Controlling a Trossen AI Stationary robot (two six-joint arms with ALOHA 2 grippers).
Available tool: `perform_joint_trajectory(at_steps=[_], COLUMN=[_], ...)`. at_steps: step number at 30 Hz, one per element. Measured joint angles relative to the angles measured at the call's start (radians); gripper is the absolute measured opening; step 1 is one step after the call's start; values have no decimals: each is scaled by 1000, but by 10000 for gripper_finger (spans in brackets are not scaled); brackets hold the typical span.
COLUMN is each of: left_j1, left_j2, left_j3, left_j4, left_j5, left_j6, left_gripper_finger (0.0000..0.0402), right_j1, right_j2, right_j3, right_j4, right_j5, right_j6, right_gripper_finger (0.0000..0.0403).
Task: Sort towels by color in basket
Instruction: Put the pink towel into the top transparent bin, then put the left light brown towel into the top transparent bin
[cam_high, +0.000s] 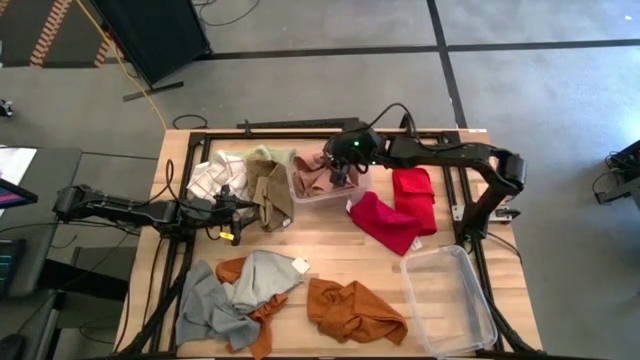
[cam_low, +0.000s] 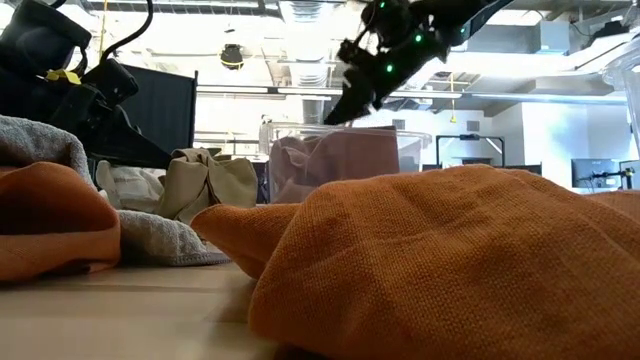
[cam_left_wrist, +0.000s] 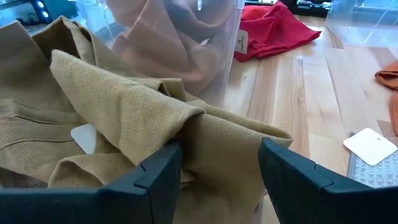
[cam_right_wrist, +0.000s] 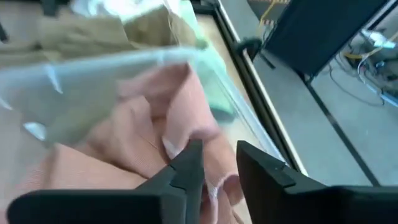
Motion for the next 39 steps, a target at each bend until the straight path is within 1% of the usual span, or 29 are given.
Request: perform_joint_trajectory(at_steps=[3,5,7,13,15,20,24,28,32,39], left_j1=[0,0,0,0,0,0,0,0,0,0], left_j2=[0,0,0,0,0,0,0,0,0,0], left_j3=[0,0,0,0,0,0,0,0,0,0], left_j4=[0,0,0,2,1,-6,-8,-8,-8,-8], left_j5=[0,0,0,0,0,0,0,0,0,0], left_j6=[0,0,0,-3,-9,-22,-20,-20,-22,-27], left_gripper_finger=[204,204,204,204,204,204,204,204,204,204], right_j1=[14,21,24,10,5,-11,-20,-20,-19,15], right_j2=[-10,-9,6,96,130,201,211,173,91,-73], right_j3=[0,0,1,2,3,2,2,1,2,2], right_j4=[-1,1,26,99,133,117,113,110,119,70], right_j5=[-25,-50,-53,-55,-76,-85,-84,-79,-76,-73], right_j6=[0,-1,-1,4,4,7,4,3,-1,-1], right_gripper_finger=[143,145,145,137,135,135,134,134,134,134])
